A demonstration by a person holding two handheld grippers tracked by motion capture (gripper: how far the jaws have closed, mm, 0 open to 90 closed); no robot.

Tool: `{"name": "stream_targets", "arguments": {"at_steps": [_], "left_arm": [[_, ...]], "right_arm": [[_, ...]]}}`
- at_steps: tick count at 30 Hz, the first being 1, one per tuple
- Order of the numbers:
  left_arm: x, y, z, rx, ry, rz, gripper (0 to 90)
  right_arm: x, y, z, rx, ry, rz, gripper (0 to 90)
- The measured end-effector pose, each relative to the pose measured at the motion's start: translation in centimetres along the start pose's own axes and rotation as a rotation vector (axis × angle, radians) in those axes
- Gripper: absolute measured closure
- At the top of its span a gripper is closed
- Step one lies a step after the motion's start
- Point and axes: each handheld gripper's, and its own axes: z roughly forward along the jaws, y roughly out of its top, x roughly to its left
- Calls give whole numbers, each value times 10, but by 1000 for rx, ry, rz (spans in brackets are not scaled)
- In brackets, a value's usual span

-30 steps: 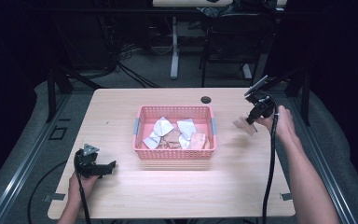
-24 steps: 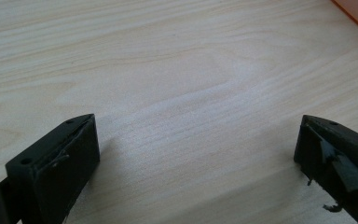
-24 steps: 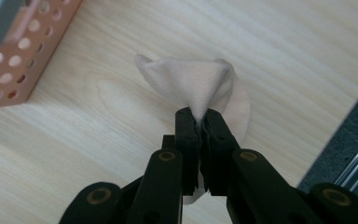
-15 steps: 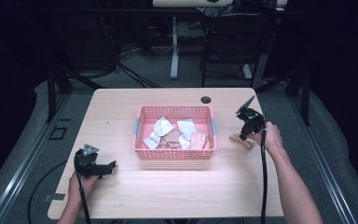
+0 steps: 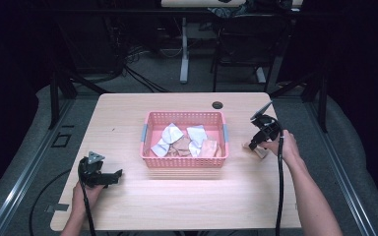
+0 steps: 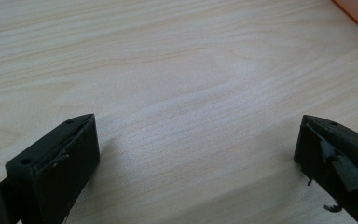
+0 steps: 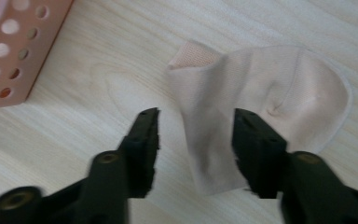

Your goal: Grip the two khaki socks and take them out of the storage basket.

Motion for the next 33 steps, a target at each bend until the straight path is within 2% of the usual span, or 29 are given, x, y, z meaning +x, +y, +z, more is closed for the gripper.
{"name": "stream_targets", "arguments": {"at_steps": [1,4,8,12,14,16,17,20,22,29,33], "left_arm": [[0,0,0,1,0,-1,0],[0,0,0,0,0,0,0],[0,0,0,0,0,0,0],[0,0,0,0,0,0,0],[0,0,0,0,0,0,0],[0,0,0,-1,0,0,0],[0,0,0,0,0,0,0],[0,0,0,0,0,0,0],[0,0,0,1,0,-1,0],[0,0,0,-2,0,-3,0],[0,0,0,-4,0,-4,0]], "right_arm": [[0,-1,-3,4,-6,-6,348],[4,-2,-14,-32,27,4,240],[10,0,-33,-66,32,-10,165],[21,6,-54,-97,20,-53,144],[28,8,-62,-120,18,-57,139],[32,12,-68,-124,24,-69,128],[34,14,-72,-109,20,-84,116],[40,20,-78,-113,19,-95,97],[45,24,-79,-136,31,-96,85],[65,41,-86,-128,34,-149,71],[78,48,-88,-146,41,-166,67]]}}
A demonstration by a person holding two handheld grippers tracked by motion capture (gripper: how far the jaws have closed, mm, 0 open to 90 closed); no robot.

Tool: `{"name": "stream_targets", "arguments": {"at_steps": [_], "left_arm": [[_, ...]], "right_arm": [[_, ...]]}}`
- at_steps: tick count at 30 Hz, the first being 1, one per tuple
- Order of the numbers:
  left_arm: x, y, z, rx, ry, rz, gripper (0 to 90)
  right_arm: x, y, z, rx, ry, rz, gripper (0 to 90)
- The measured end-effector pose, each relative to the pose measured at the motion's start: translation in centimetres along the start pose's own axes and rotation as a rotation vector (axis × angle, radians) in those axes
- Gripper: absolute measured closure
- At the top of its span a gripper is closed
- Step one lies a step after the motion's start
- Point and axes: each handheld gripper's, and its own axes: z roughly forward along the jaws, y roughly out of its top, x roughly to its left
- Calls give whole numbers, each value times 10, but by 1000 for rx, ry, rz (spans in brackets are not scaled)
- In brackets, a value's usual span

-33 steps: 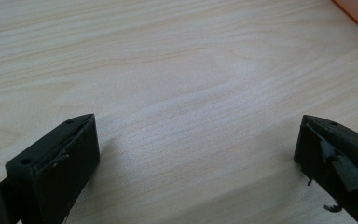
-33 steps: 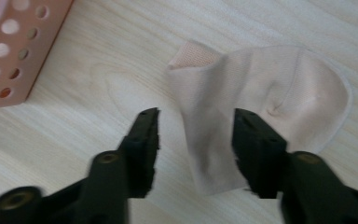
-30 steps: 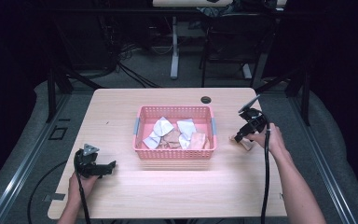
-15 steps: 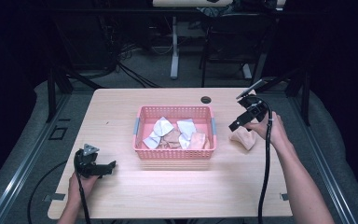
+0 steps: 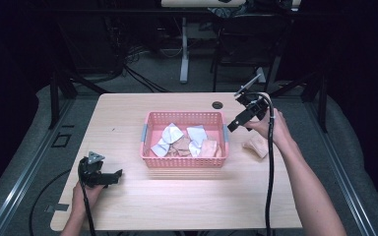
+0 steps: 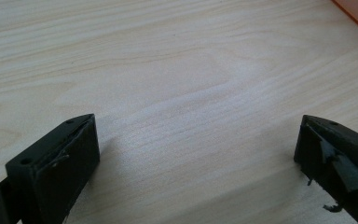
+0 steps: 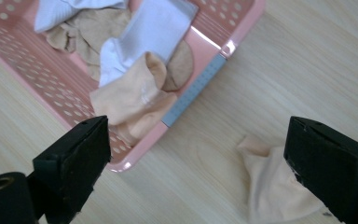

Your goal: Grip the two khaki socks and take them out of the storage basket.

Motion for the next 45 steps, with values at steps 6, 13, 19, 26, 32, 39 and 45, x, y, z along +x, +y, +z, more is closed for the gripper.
{"name": "stream_targets", "arguments": {"at_steps": [6,13,19,26,32,39,45], "left_arm": [[0,0,0,1,0,1,0],[0,0,0,1,0,0,0],[0,0,0,2,0,0,0],[0,0,0,2,0,0,0],[0,0,0,5,-1,5,0],[0,0,0,5,-2,4,0],[0,0,0,5,-1,4,0]], "right_arm": [[22,16,4,-17,19,-37,68],[42,33,14,-7,42,-90,75],[56,43,29,17,54,-122,85],[64,48,49,51,65,-140,145],[64,48,65,135,31,-146,250],[61,41,91,131,38,-99,353],[53,35,106,160,3,-75,406]]}}
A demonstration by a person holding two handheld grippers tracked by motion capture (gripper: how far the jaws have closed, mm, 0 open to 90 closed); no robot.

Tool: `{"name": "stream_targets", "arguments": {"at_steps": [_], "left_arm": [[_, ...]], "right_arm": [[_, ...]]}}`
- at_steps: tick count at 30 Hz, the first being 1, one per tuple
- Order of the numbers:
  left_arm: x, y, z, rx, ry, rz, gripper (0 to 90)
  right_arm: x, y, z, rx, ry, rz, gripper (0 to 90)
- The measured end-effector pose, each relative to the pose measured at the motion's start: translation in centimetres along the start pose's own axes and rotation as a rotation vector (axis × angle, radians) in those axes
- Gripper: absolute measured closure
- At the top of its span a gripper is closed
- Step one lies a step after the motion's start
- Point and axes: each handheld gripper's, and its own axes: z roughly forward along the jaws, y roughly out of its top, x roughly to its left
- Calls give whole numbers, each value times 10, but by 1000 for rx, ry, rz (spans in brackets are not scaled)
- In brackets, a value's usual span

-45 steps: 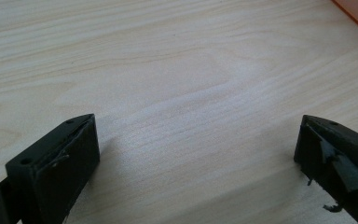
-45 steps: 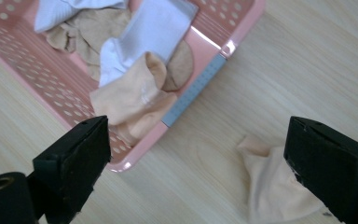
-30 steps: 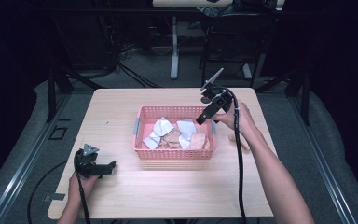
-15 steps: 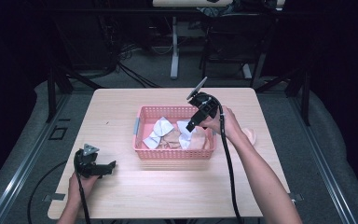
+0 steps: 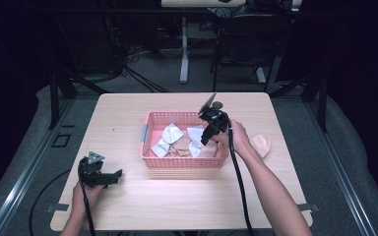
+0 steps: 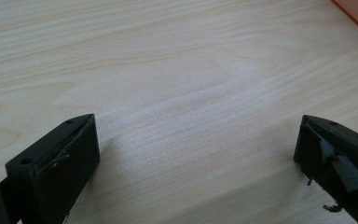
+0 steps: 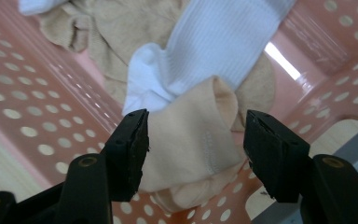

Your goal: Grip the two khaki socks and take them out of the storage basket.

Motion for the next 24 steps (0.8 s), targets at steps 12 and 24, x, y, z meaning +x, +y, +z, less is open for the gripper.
{"name": "stream_targets", "arguments": {"at_steps": [12,24], "left_arm": [[0,0,0,-2,0,-2,0],[0,0,0,-2,0,-3,0]], "right_arm": [[-4,-4,14,34,-36,26,487],[-3,-9,17,73,-20,25,762]]}}
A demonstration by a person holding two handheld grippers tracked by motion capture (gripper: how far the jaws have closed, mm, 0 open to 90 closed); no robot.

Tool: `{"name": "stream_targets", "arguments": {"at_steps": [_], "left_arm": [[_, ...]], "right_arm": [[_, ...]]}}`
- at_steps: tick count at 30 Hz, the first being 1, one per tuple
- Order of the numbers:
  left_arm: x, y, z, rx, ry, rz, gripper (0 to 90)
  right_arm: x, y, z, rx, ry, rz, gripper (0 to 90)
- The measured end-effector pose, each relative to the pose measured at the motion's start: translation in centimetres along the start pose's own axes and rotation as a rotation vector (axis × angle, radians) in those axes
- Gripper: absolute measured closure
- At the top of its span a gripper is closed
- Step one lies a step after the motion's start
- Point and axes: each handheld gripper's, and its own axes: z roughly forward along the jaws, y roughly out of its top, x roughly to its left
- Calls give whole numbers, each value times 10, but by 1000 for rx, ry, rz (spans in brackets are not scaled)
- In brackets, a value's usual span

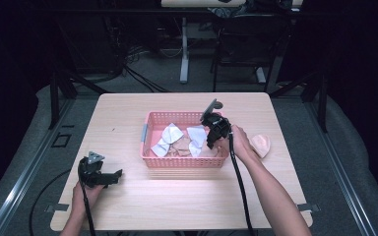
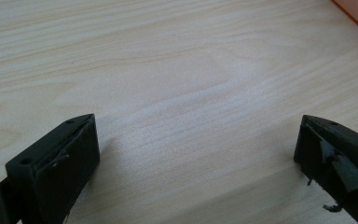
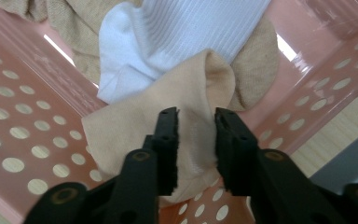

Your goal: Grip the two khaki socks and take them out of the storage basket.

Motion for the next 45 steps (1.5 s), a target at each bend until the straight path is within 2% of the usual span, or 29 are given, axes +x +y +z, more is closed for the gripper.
{"name": "stream_targets", "arguments": {"at_steps": [3,6,8,12,13,17,18,19,23,27,31,32,33,38,45], "left_arm": [[0,0,0,0,0,0,0],[0,0,0,0,0,0,0],[0,0,0,0,0,0,0],[0,0,0,0,0,0,0],[0,0,0,0,0,0,0],[0,0,0,0,0,0,0],[0,0,0,0,0,0,0],[0,0,0,0,0,0,0],[0,0,0,0,0,0,0],[0,0,0,0,0,0,0],[0,0,0,0,0,0,0],[0,0,0,0,0,0,0],[0,0,0,0,0,0,0],[0,0,0,-1,1,0,0],[0,0,0,-1,1,0,0]], "right_arm": [[1,-1,-1,-2,6,-8,856],[4,-2,-4,-23,25,9,880],[4,-2,-9,-19,29,-7,883],[6,-2,-22,-59,29,-29,884],[7,-2,-26,-64,46,-24,885],[9,-1,-40,-102,54,-30,886],[10,-1,-43,-110,42,-38,886],[12,-1,-45,-135,55,-25,886],[13,1,-56,-142,61,-36,886],[14,4,-67,-171,55,-50,887],[16,8,-80,-203,64,-45,887],[16,9,-83,-195,59,-54,887],[17,10,-86,-216,67,-49,887],[19,14,-99,-228,69,-63,887],[21,13,-114,-263,79,-71,887]]}}
